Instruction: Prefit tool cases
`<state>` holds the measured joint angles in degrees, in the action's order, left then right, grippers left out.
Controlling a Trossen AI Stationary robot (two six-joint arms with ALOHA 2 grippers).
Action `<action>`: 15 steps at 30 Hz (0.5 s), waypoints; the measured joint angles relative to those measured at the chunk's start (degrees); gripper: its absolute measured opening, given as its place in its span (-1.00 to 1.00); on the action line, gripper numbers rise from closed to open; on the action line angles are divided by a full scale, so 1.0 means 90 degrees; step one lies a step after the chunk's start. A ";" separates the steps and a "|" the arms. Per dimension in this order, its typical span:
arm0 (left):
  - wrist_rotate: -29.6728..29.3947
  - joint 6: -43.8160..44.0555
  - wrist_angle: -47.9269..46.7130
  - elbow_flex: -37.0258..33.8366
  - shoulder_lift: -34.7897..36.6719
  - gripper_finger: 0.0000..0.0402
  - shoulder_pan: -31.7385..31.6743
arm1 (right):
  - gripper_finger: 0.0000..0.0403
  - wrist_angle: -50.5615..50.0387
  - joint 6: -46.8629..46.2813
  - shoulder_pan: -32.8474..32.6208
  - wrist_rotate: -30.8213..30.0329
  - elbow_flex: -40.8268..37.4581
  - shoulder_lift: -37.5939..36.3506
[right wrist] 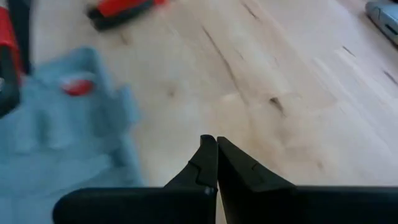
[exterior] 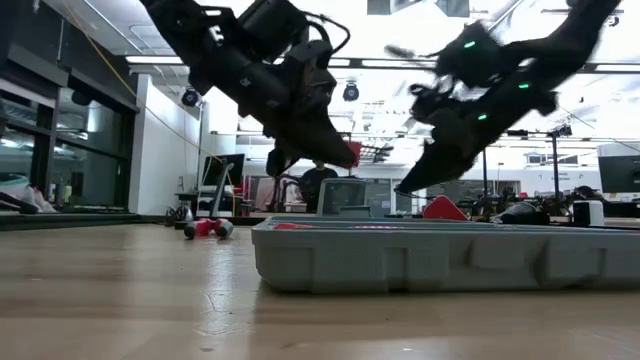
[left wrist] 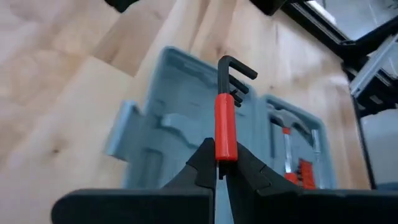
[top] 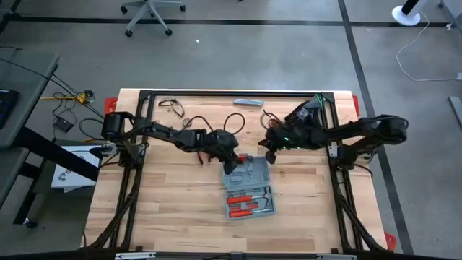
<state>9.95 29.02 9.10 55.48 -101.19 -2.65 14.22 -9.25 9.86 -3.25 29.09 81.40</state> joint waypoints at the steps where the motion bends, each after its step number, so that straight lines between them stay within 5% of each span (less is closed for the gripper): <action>1: -0.0039 0.0078 0.0019 0.0000 0.0003 -0.97 0.0063 | -1.00 0.0189 -0.0138 -0.0097 -0.0053 -0.0153 -0.0137; 9: -0.0353 0.0825 0.0286 0.0006 -0.0579 -0.97 0.0317 | -1.00 0.0489 -0.0104 -0.1140 -0.0995 -0.0019 0.0147; 15: -0.0388 0.1279 0.0477 0.0007 -0.1010 -0.97 0.0354 | -1.00 0.0447 0.0186 -0.1241 -0.1122 0.0432 0.0773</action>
<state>6.46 40.53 13.39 55.55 -110.28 0.54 18.24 -7.57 -1.30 -13.34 32.97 88.36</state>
